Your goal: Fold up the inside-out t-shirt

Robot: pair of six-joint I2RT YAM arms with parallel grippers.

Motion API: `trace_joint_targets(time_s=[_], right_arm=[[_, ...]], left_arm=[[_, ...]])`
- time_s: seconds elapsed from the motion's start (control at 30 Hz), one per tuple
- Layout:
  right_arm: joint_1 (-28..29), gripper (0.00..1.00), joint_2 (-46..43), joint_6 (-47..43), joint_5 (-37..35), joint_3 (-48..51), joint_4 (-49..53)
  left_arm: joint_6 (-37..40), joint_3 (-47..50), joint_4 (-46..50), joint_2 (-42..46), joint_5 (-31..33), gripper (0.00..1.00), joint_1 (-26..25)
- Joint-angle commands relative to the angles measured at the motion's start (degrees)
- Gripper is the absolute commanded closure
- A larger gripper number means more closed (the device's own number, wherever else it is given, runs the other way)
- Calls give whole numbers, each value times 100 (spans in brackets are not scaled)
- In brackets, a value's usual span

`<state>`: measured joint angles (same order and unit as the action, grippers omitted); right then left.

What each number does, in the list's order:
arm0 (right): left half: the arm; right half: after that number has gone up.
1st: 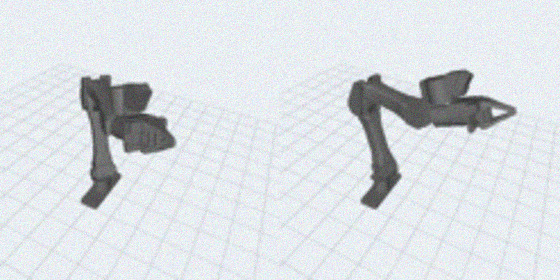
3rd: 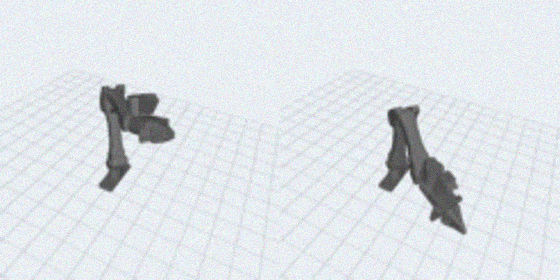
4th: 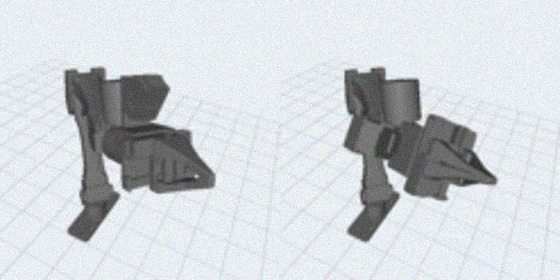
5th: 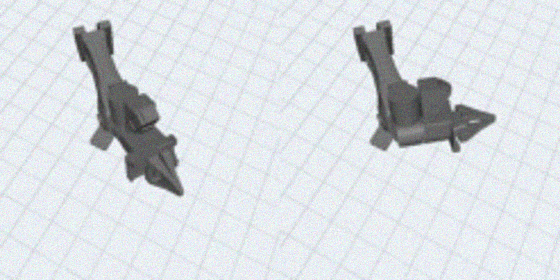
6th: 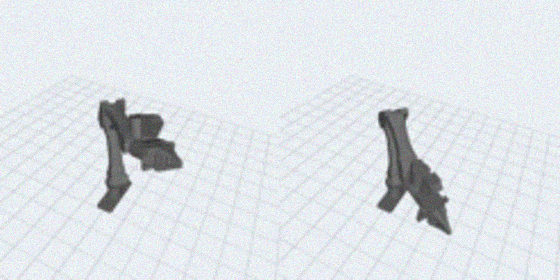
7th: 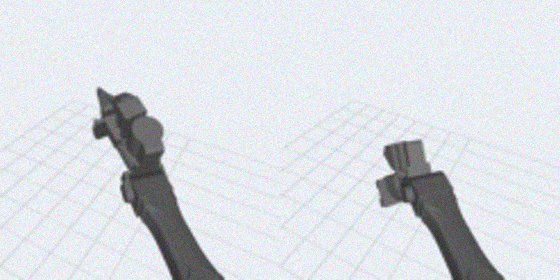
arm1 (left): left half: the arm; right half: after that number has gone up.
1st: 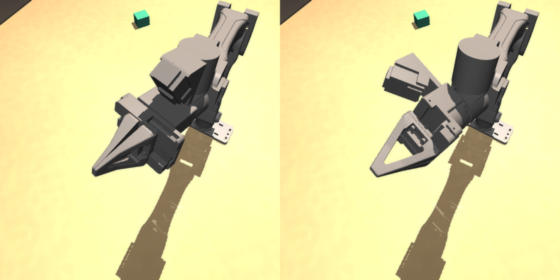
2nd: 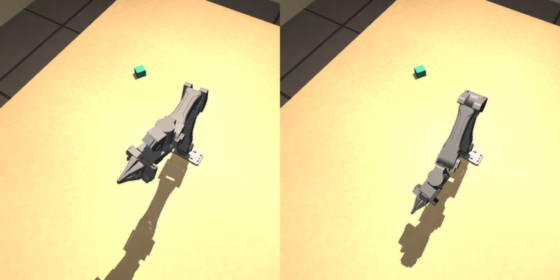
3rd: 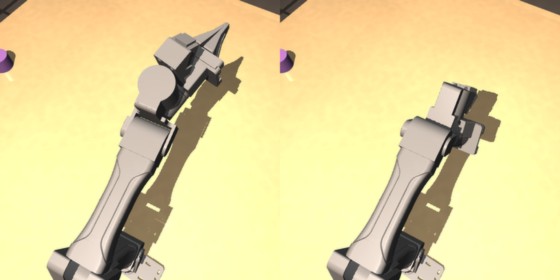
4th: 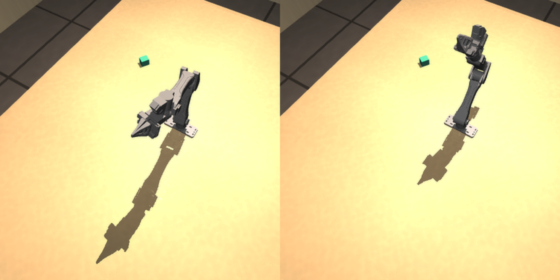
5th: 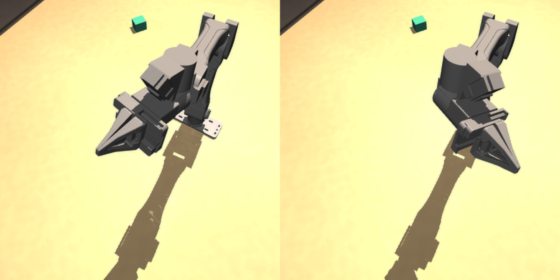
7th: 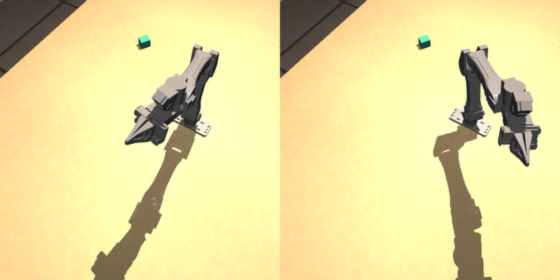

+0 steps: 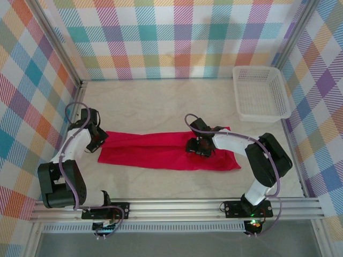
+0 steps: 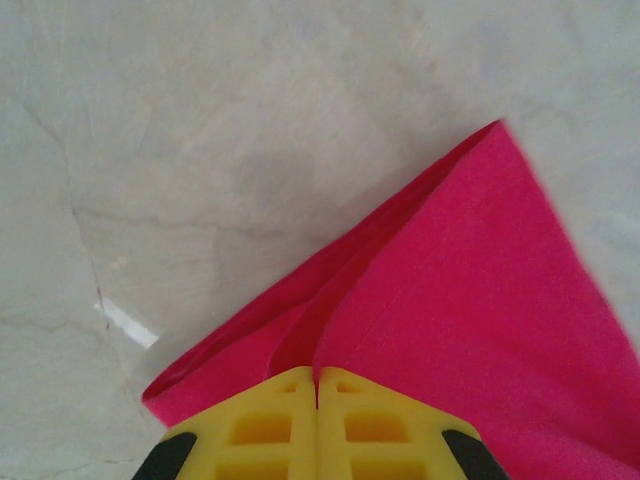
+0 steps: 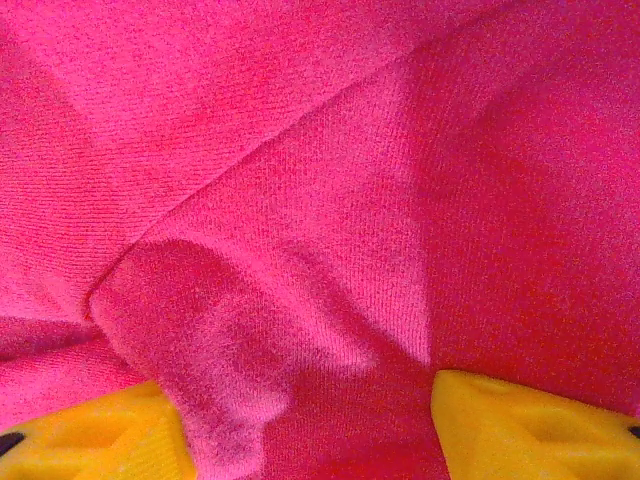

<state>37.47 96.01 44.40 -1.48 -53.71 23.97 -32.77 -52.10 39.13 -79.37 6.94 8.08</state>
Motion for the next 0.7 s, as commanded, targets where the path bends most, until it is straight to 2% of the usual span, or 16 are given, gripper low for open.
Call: trace_joint_targets(time_s=[0.0,0.13,0.27,0.33,0.43,0.57,0.6,0.67], right_arm=[[-21,37,58,89,105,230,186],[14,36,-432,13,164,117,445],[23,36,-947,-122,148,-172,776],[23,35,-1039,-192,115,-347,858],[23,34,-931,-229,35,-619,835],[-36,34,-328,-267,-19,-1287,828],[-90,34,-145,-253,53,-1434,807],[-239,34,137,-138,236,-1522,654]], left_arm=[[-162,354,-298,89,-35,100,46],[-257,643,-407,21,113,100,49],[-282,533,-307,-219,313,98,49],[-264,314,-166,-333,426,85,45],[-277,-38,105,-315,740,72,-80],[-483,-515,356,-151,1333,62,-822],[-561,-619,327,-164,1290,62,-1054],[-659,-631,-49,-290,800,61,-1406]])
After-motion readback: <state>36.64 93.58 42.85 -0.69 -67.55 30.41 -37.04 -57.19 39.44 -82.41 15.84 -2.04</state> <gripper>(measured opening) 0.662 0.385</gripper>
